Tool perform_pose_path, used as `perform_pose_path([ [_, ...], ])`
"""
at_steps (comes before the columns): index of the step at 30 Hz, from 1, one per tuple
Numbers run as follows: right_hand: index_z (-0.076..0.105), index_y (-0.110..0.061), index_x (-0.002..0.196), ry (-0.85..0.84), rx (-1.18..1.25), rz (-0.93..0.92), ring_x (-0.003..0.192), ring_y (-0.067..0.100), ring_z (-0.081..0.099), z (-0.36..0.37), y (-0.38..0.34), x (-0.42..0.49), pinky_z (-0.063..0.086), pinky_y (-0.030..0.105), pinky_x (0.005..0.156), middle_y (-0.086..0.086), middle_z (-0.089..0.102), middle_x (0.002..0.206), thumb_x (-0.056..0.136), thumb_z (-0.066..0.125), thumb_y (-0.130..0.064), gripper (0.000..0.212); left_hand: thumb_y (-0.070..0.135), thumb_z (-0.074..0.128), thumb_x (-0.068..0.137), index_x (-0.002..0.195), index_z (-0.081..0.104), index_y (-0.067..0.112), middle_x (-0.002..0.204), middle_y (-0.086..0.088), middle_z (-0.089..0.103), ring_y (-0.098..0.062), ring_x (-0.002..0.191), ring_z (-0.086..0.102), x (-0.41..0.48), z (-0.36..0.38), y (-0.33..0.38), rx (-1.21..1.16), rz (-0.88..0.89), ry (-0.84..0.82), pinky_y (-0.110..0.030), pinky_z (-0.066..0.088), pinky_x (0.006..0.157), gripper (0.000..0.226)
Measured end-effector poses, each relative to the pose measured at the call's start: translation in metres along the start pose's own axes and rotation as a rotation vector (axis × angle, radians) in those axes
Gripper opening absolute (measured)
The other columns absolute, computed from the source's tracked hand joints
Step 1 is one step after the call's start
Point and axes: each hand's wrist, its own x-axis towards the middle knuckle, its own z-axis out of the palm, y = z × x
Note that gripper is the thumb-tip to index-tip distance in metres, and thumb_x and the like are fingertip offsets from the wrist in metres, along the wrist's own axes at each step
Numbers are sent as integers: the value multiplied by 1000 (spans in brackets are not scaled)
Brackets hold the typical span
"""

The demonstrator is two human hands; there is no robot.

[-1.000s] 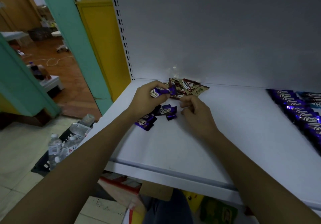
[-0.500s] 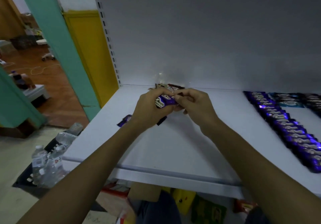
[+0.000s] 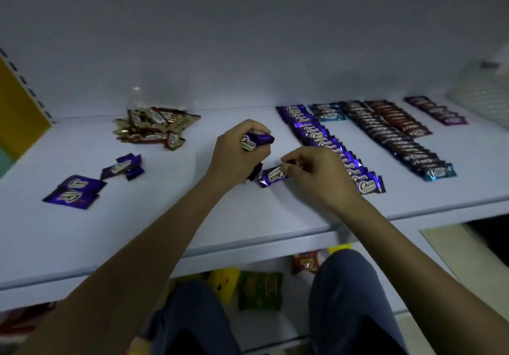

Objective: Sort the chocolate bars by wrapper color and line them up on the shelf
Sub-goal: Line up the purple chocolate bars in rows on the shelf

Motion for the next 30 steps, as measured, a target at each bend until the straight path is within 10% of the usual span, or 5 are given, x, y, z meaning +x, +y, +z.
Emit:
perform_pose_path([
  [11, 71, -17, 104, -6, -595, -207, 90, 30, 55, 17, -14, -8, 41, 34, 67, 10, 58, 94, 94, 47, -44, 38, 11, 68, 78, 86, 63, 29, 85, 23, 64, 8, 81, 60, 0, -3, -14, -48, 14, 33, -10, 47, 76, 21],
  [16, 68, -10, 96, -40, -411, -276, 88, 30, 59, 20, -14, -10, 46, 38, 74, 8, 64, 95, 86, 58, -12, 15, 13, 66, 78, 92, 65, 20, 88, 20, 63, 8, 82, 59, 0, -3, -15, -46, 37, 42, -9, 46, 77, 16],
  [20, 69, -16, 101, 127, -684, -158, 97, 26, 54, 13, -6, -13, 28, 36, 79, 3, 63, 101, 87, 59, -33, 25, 3, 67, 82, 90, 64, 21, 87, 19, 64, 8, 80, 59, -1, -3, -14, -64, 25, 44, -11, 47, 76, 20],
  [30, 61, -29, 120, -58, -738, -201, 113, 22, 41, -3, -10, -10, 23, 34, 85, -3, 57, 119, 93, 48, -28, 30, 5, 67, 78, 89, 64, 19, 86, 18, 64, 7, 78, 59, -8, -4, -5, -38, 70, -4, -7, 44, 71, 18],
])
